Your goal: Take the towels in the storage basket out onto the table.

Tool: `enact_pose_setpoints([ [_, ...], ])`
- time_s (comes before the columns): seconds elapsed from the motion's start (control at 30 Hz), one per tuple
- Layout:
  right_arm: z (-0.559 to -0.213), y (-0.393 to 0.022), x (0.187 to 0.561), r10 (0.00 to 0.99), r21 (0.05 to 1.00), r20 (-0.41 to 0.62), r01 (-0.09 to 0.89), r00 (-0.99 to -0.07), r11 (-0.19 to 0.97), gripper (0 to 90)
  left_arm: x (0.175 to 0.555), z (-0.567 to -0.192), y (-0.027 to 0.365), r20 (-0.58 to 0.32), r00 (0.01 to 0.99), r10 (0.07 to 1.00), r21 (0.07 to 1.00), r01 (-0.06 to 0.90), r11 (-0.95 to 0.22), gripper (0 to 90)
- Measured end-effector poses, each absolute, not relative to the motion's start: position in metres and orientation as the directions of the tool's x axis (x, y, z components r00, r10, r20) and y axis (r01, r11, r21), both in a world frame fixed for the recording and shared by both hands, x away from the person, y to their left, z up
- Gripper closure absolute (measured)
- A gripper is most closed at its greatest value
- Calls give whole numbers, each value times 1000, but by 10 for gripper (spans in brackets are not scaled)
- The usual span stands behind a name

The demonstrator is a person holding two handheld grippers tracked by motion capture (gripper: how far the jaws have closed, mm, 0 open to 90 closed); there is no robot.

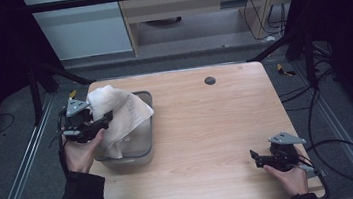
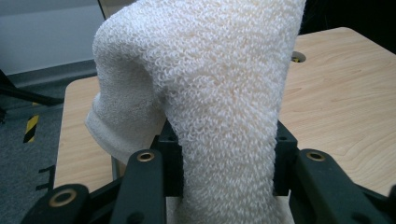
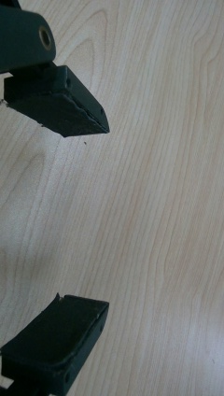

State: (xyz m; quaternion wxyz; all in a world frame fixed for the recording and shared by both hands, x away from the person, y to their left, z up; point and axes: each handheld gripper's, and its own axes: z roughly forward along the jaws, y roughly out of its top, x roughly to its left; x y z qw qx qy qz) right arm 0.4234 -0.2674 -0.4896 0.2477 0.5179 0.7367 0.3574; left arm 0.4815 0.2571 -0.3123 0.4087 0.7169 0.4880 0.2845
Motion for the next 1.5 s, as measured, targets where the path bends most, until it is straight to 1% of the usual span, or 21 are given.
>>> enact_pose_setpoints([
  [0.3, -489, -268, 423, 940, 787, 10, 583, -340, 203, 126, 476, -296, 255, 15, 381, 924, 875, 442, -197, 593],
  [0.93, -488, -269, 423, 943, 793, 17, 578, -333, 190, 126, 468, -274, 236, 10, 459, 888, 884, 411, -223, 592],
  [1.13, -487, -270, 423, 943, 796, 17, 575, -333, 189, 126, 466, -270, 228, 10, 490, 872, 886, 399, -235, 592],
  [1.5, -486, -270, 423, 944, 795, 28, 579, -327, 178, 127, 460, -257, 201, 42, 556, 830, 890, 357, -284, 591],
])
